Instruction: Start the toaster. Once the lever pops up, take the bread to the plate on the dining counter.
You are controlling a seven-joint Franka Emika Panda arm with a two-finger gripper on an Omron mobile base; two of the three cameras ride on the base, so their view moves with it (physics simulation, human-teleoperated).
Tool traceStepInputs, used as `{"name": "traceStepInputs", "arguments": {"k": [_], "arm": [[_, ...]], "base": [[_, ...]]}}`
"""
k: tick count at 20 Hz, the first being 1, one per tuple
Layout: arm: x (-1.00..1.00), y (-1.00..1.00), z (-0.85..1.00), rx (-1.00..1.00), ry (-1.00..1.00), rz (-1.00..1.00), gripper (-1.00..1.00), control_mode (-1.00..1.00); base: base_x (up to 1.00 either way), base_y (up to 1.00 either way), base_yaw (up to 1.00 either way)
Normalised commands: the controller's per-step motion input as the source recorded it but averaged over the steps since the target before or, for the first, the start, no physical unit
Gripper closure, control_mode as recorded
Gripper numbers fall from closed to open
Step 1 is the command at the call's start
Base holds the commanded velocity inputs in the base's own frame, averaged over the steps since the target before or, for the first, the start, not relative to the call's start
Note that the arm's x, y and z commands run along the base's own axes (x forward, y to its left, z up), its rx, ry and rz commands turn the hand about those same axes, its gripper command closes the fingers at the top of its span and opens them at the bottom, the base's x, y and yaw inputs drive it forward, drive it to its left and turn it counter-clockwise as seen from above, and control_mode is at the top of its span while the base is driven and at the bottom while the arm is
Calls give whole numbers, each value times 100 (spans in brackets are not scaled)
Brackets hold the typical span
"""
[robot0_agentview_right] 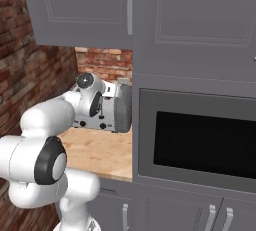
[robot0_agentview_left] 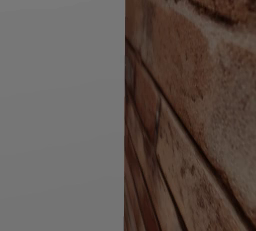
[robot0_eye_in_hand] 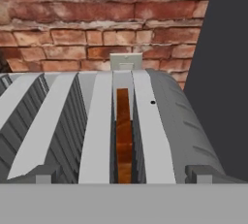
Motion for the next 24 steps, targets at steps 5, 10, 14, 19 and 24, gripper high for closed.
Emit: {"name": "traceStepInputs", "arguments": {"k": [5,10,14,19,24], "arm": [[3,0,0,0,0,0,-100,-100],[0,0,0,0,0,0,-100,-100],[0,0,0,0,0,0,-100,-100],[0,0,0,0,0,0,-100,-100],[0,0,0,0,0,0,-100,-100]], "base": [[0,0,0],[0,0,0],[0,0,0],[0,0,0],[0,0,0]]}}
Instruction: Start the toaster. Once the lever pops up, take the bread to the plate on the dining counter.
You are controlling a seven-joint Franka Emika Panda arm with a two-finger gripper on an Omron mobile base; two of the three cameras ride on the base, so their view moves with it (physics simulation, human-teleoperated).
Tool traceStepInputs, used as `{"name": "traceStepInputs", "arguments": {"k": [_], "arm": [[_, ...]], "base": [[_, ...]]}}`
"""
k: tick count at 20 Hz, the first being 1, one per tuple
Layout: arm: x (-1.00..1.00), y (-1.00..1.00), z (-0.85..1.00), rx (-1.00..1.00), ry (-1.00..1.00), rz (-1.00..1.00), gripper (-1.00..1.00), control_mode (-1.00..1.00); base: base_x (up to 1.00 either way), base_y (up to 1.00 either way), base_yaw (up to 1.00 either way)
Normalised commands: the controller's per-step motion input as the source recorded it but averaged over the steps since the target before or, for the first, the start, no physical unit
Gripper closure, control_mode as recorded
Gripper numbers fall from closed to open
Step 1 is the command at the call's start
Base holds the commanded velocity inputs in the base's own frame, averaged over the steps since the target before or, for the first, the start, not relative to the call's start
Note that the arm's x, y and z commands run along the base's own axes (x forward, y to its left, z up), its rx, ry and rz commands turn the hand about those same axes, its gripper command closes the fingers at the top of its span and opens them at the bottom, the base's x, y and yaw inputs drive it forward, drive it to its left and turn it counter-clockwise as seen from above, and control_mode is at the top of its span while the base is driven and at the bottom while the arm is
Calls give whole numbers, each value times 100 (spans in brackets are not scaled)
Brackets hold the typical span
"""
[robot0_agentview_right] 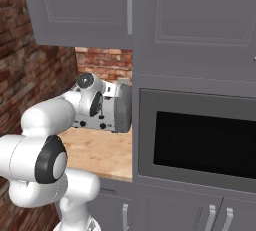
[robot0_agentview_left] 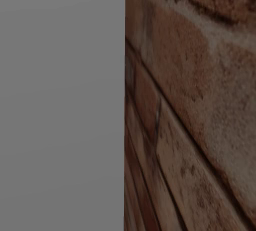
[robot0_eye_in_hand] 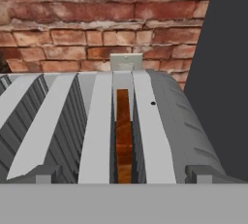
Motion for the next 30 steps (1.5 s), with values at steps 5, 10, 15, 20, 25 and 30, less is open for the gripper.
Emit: {"name": "traceStepInputs", "arguments": {"k": [5,10,15,20,25,30], "arm": [[0,0,0,0,0,0,-100,-100],[0,0,0,0,0,0,-100,-100],[0,0,0,0,0,0,-100,-100],[0,0,0,0,0,0,-100,-100],[0,0,0,0,0,0,-100,-100],[0,0,0,0,0,0,-100,-100]], "base": [[0,0,0],[0,0,0],[0,0,0],[0,0,0],[0,0,0],[0,0,0]]}}
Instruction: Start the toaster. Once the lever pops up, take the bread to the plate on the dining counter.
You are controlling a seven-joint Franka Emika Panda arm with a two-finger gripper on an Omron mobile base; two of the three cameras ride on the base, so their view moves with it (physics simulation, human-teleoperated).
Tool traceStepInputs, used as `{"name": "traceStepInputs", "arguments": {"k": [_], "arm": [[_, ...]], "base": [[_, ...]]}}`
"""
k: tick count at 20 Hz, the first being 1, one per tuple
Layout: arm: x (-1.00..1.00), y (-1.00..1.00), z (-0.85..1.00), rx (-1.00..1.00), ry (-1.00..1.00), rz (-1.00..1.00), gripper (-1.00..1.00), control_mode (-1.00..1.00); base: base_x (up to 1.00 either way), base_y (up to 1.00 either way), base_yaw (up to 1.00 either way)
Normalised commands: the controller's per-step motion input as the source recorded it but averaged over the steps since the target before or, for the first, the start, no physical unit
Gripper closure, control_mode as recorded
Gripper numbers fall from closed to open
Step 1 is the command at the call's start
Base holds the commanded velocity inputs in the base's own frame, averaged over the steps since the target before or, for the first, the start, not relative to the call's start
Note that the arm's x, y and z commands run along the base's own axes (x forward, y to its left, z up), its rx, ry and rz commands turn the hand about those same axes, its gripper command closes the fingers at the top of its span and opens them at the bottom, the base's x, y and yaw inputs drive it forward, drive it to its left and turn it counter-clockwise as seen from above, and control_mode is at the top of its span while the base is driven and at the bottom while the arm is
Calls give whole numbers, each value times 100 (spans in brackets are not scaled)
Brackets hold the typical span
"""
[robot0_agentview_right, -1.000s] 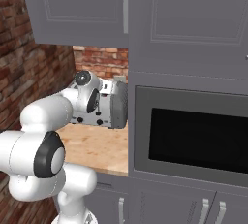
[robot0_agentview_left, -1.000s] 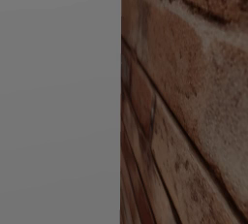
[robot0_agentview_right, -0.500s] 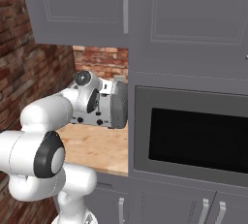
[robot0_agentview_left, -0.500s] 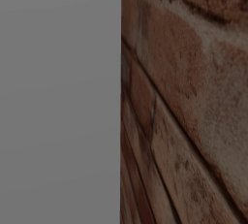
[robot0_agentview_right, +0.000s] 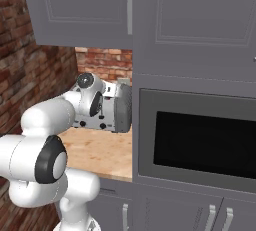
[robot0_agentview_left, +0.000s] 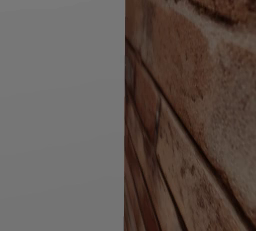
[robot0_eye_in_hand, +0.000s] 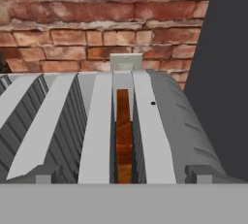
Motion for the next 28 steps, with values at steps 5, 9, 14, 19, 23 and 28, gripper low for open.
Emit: {"name": "traceStepInputs", "arguments": {"k": [5,9,14,19,23,28], "arm": [[0,0,0,0,0,0,-100,-100],[0,0,0,0,0,0,-100,-100],[0,0,0,0,0,0,-100,-100],[0,0,0,0,0,0,-100,-100],[0,0,0,0,0,0,-100,-100],[0,0,0,0,0,0,-100,-100]], "base": [[0,0,0],[0,0,0],[0,0,0],[0,0,0],[0,0,0],[0,0,0]]}}
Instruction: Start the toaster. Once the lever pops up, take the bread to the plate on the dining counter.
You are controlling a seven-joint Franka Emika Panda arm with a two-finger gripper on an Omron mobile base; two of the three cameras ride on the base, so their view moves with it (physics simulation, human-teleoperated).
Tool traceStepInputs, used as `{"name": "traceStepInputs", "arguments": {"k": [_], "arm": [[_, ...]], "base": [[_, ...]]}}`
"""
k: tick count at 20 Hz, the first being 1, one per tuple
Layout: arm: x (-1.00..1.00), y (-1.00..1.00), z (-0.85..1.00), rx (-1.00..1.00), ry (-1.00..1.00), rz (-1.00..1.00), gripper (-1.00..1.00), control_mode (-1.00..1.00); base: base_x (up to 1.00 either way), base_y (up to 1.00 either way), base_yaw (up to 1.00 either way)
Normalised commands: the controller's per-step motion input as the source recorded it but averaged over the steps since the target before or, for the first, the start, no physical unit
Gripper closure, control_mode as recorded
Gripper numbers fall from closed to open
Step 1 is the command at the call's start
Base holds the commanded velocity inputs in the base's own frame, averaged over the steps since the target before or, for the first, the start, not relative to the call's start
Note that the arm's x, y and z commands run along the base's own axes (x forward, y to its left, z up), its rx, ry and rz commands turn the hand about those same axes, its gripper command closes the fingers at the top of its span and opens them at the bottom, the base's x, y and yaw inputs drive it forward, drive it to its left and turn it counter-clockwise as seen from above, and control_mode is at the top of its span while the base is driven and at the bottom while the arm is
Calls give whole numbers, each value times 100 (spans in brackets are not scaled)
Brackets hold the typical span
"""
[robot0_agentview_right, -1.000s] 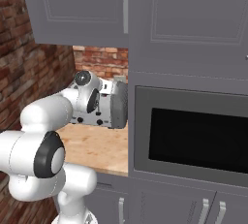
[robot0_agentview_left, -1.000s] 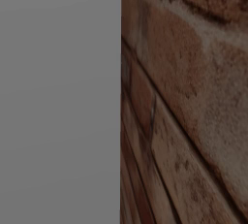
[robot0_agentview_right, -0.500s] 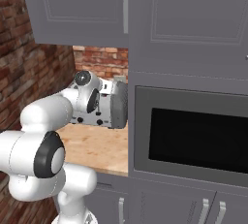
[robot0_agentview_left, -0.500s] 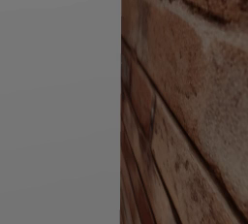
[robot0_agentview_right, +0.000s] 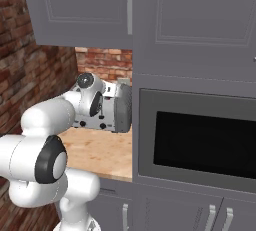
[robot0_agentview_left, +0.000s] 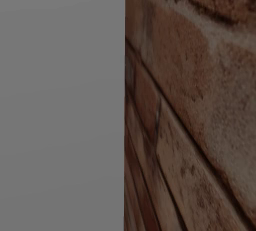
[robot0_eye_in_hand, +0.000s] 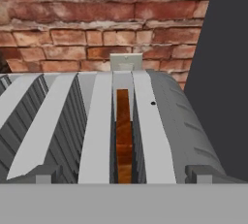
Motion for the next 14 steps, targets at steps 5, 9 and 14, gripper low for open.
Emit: {"name": "traceStepInputs", "arguments": {"k": [5,9,14], "arm": [[0,0,0,0,0,0,-100,-100],[0,0,0,0,0,0,-100,-100],[0,0,0,0,0,0,-100,-100]], "base": [[0,0,0],[0,0,0],[0,0,0]]}}
